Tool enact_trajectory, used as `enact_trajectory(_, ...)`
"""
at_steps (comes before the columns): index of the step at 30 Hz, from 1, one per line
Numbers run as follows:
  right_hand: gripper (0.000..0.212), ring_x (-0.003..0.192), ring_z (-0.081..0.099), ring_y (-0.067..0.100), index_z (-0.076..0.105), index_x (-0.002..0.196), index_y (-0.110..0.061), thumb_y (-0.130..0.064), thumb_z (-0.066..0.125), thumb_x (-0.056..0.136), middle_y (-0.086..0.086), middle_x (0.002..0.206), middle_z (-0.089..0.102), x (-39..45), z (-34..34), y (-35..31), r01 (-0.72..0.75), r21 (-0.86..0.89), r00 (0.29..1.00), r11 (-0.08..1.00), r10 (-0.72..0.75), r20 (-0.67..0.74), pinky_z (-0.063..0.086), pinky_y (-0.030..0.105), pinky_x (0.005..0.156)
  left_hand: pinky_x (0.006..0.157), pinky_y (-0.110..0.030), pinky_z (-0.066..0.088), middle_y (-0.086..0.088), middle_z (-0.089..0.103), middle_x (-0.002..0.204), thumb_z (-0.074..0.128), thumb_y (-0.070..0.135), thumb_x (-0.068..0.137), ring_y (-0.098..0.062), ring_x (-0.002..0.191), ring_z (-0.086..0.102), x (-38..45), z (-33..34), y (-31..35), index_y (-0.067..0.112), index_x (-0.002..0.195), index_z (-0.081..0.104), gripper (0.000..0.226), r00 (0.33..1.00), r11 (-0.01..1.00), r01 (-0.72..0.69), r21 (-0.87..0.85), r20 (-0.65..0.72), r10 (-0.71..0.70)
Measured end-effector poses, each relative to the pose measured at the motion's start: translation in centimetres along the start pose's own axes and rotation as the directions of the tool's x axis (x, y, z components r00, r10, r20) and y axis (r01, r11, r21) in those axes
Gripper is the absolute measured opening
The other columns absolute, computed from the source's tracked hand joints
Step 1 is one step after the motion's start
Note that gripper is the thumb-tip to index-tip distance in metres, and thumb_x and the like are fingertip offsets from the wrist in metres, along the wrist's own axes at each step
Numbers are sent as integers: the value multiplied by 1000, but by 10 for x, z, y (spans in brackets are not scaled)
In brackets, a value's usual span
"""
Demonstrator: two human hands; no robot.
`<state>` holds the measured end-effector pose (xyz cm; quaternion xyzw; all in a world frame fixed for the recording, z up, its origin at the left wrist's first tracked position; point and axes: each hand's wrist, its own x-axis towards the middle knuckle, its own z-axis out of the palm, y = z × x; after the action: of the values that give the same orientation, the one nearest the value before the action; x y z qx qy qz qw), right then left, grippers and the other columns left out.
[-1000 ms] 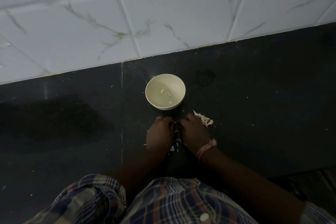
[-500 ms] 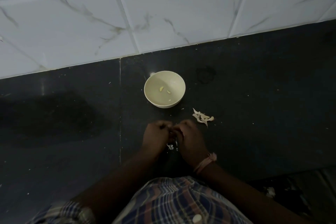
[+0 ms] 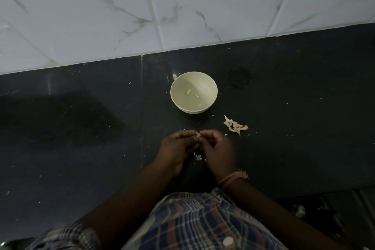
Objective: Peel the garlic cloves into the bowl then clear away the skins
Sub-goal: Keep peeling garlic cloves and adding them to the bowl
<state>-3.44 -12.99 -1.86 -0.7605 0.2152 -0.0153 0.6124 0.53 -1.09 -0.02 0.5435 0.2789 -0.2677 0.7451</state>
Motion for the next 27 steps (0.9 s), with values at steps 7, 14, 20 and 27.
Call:
enact_trajectory(7, 14, 82, 72, 15, 75, 92, -17, -6, 68, 90, -1, 85, 75, 8, -6, -4, -59, 52, 998, 997, 60, -14, 61, 35, 77, 68, -22, 59, -12, 77, 90, 61, -11, 91, -15, 76, 75, -5, 2, 1, 0, 107, 72, 22, 993, 999, 41, -16, 112, -39)
enact_trajectory(14, 14, 79, 72, 13, 74, 93, -16, -6, 66, 92, 0, 85, 75, 6, -14, -11, -41, 45, 998, 998, 39, 53, 60, 32, 73, 67, -22, 59, -16, 76, 89, 68, -9, 87, -19, 77, 76, -20, 4, 4, -2, 99, 72, 14, 992, 995, -87, -42, 86, 90)
enact_trajectory(20, 12, 74, 72, 13, 75, 89, -9, -1, 66, 90, 3, 81, 76, 5, -18, -31, 36, 105, 997, 994, -43, 68, 56, 20, 66, 65, -23, 58, -17, 77, 88, 73, -5, 85, -21, 75, 75, -28, 5, 11, -1, 100, 72, 15, 976, 980, -201, 4, 88, 199)
enact_trajectory(27, 6, 67, 70, 14, 74, 86, -5, -1, 70, 87, 7, 77, 75, 4, -20, -39, 38, 133, 989, 990, -56, 133, 57, 27, 60, 72, -27, 57, -14, 78, 87, 79, 1, 82, -21, 77, 75, -29, -4, 12, 7, 91, 76, 11, 940, 916, -340, 213, 89, 328)
